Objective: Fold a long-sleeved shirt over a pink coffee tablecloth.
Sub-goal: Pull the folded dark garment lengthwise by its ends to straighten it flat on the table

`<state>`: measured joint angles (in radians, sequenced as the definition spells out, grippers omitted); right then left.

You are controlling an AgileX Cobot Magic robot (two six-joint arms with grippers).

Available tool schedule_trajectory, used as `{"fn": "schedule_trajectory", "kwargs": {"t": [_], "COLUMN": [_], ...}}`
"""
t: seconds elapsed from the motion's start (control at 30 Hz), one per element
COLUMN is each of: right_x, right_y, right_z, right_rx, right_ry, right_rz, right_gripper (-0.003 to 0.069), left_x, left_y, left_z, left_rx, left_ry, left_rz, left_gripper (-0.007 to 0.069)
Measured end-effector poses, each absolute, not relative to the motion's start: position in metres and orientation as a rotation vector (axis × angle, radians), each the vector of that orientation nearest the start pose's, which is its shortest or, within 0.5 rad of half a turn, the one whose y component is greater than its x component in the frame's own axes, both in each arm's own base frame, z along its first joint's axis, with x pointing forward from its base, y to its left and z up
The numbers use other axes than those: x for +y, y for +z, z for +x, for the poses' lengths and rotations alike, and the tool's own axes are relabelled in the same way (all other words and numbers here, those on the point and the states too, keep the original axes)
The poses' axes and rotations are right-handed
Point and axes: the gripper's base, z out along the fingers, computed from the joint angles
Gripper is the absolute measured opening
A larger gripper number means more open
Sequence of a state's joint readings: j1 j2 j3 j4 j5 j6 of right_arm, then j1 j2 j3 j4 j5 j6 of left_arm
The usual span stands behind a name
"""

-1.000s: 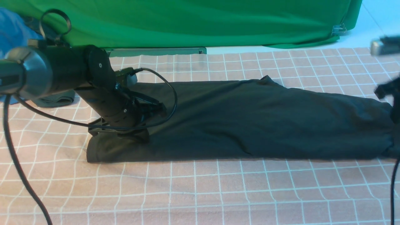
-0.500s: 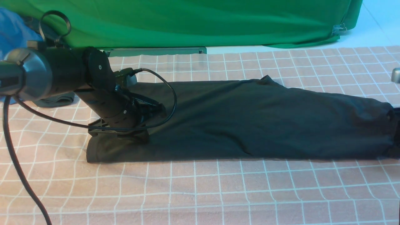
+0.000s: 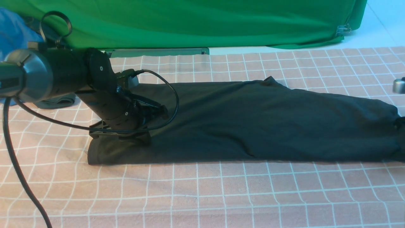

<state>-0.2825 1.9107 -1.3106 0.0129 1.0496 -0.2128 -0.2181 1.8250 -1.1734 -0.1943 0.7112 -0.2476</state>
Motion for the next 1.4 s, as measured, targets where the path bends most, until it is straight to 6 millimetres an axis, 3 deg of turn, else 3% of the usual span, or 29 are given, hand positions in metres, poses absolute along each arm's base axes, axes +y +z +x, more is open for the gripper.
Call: {"fn": "schedule_trajectory", "kwargs": {"t": [0.2,0.47,0.53,0.57,0.63,0.73,0.8,0.87,0.9,0.93,1.0,1.17,1.27,1.4], "right_x": [-0.11,-0.111,-0.111,-0.109,-0.108,-0.103,-0.093,-0.078,-0.077,-0.064,-0.051,-0.033,-0.032,-0.025], "right_y": [0.2,0.203,0.203,0.203,0.204,0.208,0.215,0.223,0.223,0.229,0.235,0.256,0.266,0.269], "right_z": [0.349,0.345,0.346,0.347,0.349,0.356,0.364,0.37,0.371,0.373,0.373,0.368,0.365,0.367], "right_rx": [3.152,3.192,3.189,3.175,3.151,3.104,3.076,3.062,3.061,3.048,3.03,2.973,2.948,2.91], "right_ry": [0.017,0.036,0.044,0.07,0.093,0.131,0.15,0.158,0.159,0.16,0.161,0.158,0.154,0.232], "right_rz": [0.134,0.173,0.182,0.197,0.21,0.216,0.161,0.067,0.061,-0.016,-0.097,-0.193,-0.175,-0.135], "right_gripper": [0.0036,0.0063,0.013,0.021,0.0287,0.0342,0.0311,0.0218,0.0208,0.011,0.0052,0.0037,0.0037,0.0037], "left_x": [-0.089,-0.089,-0.089,-0.089,-0.089,-0.089,-0.086,-0.08,-0.078,-0.071,-0.063,-0.033,-0.021,-0.03], "left_y": [0.185,0.185,0.185,0.185,0.185,0.185,0.188,0.202,0.203,0.218,0.229,0.252,0.251,0.246], "left_z": [0.348,0.348,0.348,0.348,0.348,0.348,0.349,0.351,0.351,0.35,0.347,0.33,0.32,0.32], "left_rx": [2.866,2.867,2.867,2.867,2.867,2.865,2.852,2.819,2.815,2.785,2.77,2.764,2.747,2.709], "left_ry": [-0.306,-0.311,-0.311,-0.311,-0.311,-0.311,-0.308,-0.318,-0.319,-0.323,-0.307,-0.212,-0.209,-0.34], "left_rz": [-0.227,-0.231,-0.231,-0.231,-0.231,-0.231,-0.235,-0.267,-0.273,-0.292,-0.303,-0.391,-0.454,-0.444], "left_gripper": [0.0013,0.0013,0.0013,0.0013,0.0013,0.0013,0.0013,0.0013,0.0013,0.0013,0.0013,0.0013,0.0013,0.0013]}}
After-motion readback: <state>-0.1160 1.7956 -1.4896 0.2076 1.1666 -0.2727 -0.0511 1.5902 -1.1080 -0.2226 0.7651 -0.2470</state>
